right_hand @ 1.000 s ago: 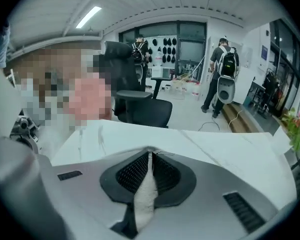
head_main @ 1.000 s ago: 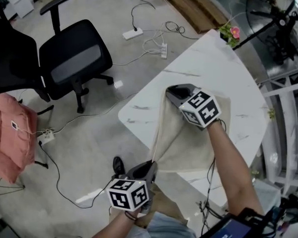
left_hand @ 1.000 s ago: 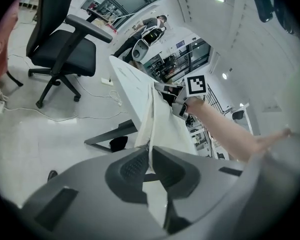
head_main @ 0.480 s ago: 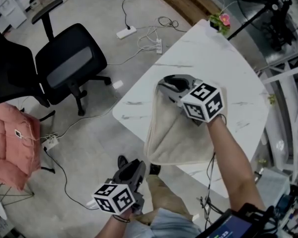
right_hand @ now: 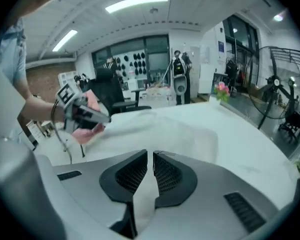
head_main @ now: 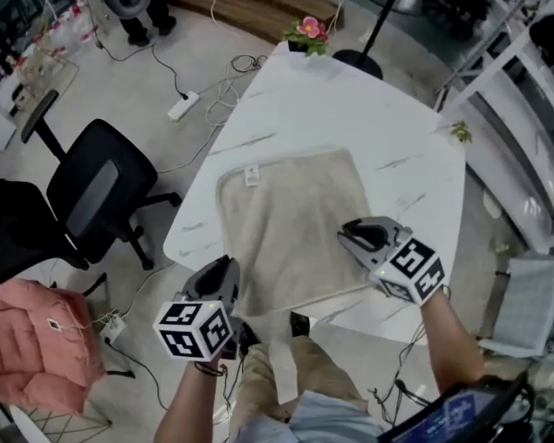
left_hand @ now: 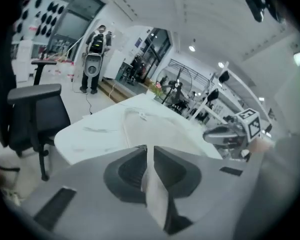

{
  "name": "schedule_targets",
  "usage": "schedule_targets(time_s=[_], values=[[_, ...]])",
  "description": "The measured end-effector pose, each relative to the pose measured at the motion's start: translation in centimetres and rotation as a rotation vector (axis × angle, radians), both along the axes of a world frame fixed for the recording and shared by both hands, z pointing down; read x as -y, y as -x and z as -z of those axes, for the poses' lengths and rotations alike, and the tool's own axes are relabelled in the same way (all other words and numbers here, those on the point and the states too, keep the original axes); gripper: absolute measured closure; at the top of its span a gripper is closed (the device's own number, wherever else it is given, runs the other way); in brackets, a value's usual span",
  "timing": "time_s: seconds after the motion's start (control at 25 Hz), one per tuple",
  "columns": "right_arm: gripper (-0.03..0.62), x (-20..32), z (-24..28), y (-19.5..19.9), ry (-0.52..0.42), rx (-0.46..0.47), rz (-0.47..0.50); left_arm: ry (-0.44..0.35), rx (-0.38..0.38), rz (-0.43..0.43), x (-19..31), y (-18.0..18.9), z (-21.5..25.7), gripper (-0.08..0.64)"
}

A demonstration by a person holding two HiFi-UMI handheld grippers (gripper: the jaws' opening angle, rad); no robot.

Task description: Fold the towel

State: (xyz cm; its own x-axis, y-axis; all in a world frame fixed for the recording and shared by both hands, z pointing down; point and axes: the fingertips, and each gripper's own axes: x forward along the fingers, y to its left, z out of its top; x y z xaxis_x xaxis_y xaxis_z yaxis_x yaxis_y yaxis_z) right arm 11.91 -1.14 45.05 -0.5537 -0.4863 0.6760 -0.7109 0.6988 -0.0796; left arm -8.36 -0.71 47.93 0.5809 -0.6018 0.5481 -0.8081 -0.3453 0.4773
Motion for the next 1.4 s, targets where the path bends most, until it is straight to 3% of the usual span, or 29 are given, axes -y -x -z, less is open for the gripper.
schedule_targets(time_s=[0.12, 0.28, 0.44, 0.6, 0.76, 1.04, 1.16, 1.4], values=[[0.541, -6.3, -5.5, -2.6, 0.102, -0.089, 0.024, 0.065, 0.124, -0.064, 0.5, -0.6, -2.9, 0.515], [0.546, -7.7, -8.0, -4.0, 0.123, -0.101, 0.012, 0.102, 0.219, -0.081, 1.0, -0.3, -4.4, 0.541], [0.561, -8.7, -8.1, -5.3, 0.142, -0.122, 0.020, 0.111, 0.241, -0.060, 1.1, -0.5, -4.6, 0.548], [0.547, -9.3, -6.8, -4.9, 0.149, -0.044, 0.046, 0.117, 0.242, -0.025, 0.7, 0.0, -4.3, 0.548], [0.543, -4.6, -2.6, -5.9, 0.044, 0.048, -0.010, 0.104, 0.212, 0.056, 0.9, 0.6, -2.3, 0.546], [0.543, 5.7, -0.7, -9.1, -0.153, -0.059, -0.152, 0.031, 0.217, 0.068, 6.3, -1.1, -0.5, 0.546], [0.546, 9.6, -1.6, -8.2, -0.172, -0.053, -0.193, 0.022, 0.233, 0.036, 10.2, -2.3, -0.8, 0.546], [0.559, 14.8, -6.6, -6.8, -0.129, -0.150, -0.205, 0.122, 0.338, -0.089, 15.9, -4.1, -4.6, 0.549]])
